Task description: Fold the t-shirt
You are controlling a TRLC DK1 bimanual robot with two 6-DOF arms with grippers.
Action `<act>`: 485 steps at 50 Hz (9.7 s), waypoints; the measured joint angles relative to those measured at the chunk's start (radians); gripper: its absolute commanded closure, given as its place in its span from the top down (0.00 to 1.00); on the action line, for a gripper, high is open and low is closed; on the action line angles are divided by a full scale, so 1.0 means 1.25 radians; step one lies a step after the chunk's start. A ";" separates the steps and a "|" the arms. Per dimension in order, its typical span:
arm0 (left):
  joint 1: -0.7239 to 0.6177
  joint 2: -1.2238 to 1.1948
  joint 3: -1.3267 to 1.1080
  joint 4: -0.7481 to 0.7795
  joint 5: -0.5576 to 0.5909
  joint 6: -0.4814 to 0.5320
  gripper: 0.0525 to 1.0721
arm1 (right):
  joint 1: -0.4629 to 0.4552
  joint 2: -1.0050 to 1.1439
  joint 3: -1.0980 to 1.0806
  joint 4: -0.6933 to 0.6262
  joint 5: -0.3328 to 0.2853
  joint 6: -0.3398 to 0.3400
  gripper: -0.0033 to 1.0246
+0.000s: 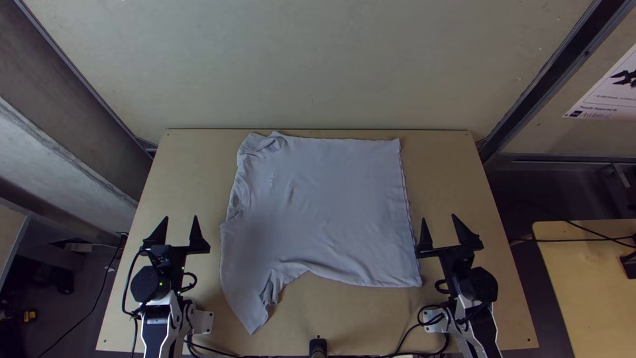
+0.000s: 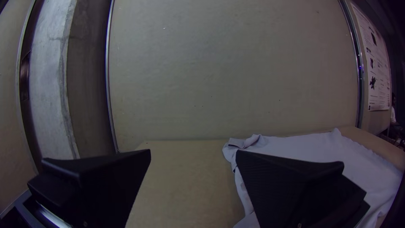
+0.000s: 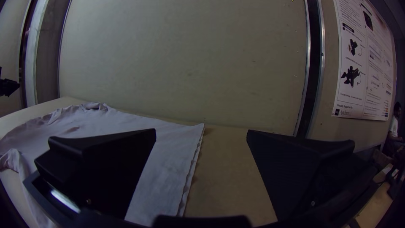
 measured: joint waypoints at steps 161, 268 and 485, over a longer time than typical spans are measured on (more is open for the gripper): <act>-0.117 1.853 1.733 -0.440 0.021 -0.161 0.80 | -0.094 1.635 1.423 -0.285 -0.025 0.342 0.96; -0.157 1.964 1.776 -0.463 0.006 -0.147 0.02 | -0.089 2.024 1.843 -0.630 -0.054 0.382 0.03; -0.069 1.190 0.797 -0.403 0.096 -0.190 0.96 | -0.080 1.151 0.957 -0.535 -0.011 0.332 0.96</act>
